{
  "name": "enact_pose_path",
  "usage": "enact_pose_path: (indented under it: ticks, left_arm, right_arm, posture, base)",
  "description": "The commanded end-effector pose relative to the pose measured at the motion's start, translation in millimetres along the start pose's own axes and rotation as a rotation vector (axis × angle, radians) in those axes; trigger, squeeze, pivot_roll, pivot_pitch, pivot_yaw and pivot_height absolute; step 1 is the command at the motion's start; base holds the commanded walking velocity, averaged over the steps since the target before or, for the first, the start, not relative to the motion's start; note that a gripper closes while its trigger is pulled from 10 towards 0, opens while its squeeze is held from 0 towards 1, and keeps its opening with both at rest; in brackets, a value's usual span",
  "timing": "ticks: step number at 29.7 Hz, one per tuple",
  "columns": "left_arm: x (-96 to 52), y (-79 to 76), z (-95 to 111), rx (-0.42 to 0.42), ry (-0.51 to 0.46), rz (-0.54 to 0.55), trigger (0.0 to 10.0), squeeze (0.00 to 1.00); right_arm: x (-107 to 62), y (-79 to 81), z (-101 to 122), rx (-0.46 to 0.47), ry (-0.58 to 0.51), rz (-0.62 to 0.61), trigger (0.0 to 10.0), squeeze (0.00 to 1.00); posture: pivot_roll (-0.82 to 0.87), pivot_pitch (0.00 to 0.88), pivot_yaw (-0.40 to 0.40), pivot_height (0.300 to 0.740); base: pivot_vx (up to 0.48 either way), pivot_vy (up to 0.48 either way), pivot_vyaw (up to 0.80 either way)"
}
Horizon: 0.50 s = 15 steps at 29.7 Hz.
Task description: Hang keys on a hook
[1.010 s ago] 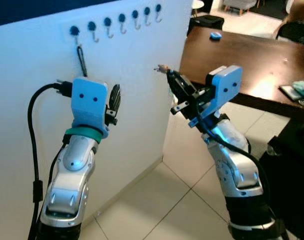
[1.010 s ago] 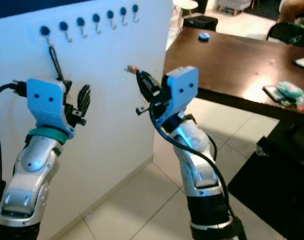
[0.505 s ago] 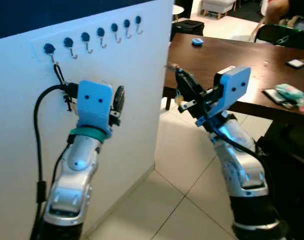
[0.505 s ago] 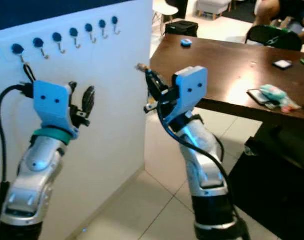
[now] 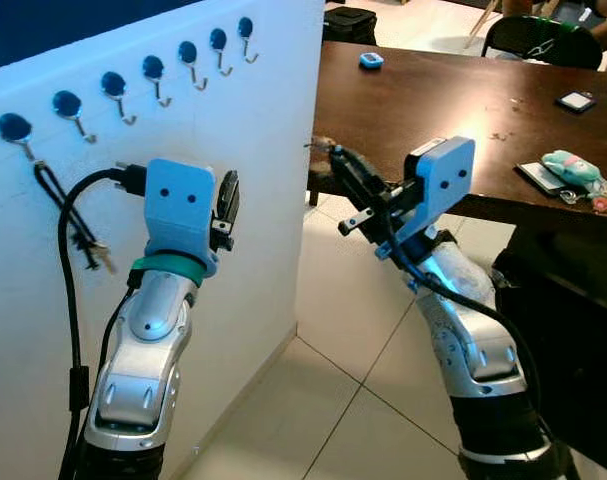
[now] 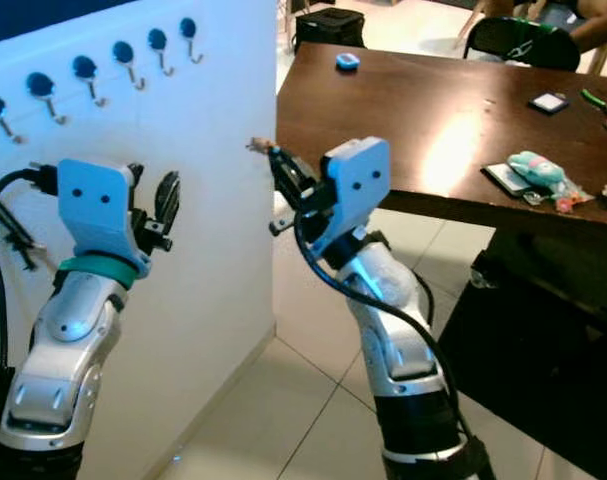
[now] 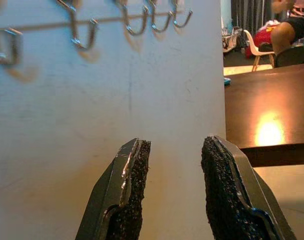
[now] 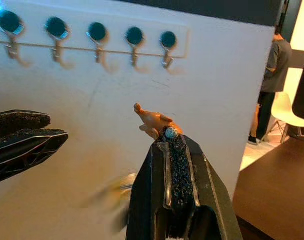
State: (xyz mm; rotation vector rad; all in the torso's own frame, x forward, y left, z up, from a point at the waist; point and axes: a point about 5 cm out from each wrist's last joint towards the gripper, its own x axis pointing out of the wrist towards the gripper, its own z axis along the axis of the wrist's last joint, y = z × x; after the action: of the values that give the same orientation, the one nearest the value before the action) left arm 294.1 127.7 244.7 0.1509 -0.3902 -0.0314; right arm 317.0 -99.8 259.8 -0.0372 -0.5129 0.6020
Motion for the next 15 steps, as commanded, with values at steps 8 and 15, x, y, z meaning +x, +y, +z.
enact_pose_path:
  ticks: [8, 15]
  left_arm:
    - [-3.2, 0.2, -2, -0.013, 0.003, 0.0, 10.0, 0.0]
    - [-5.4, -1.1, -5, -0.012, 0.014, -0.005, 10.0, 0.0]
  right_arm:
    - [-7.8, 15.5, -11, 0.033, 0.063, 0.133, 10.0, 0.0]
    - [-9.9, 18.7, -17, 0.038, 0.083, 0.144, 10.0, 0.0]
  posture:
    - [-0.09, 0.0, 0.077, 0.74]
    - [-0.09, 0.0, 0.077, 0.74]
  base:
    - [0.0, 0.0, 0.0]
    - [0.0, 0.0, 0.0]
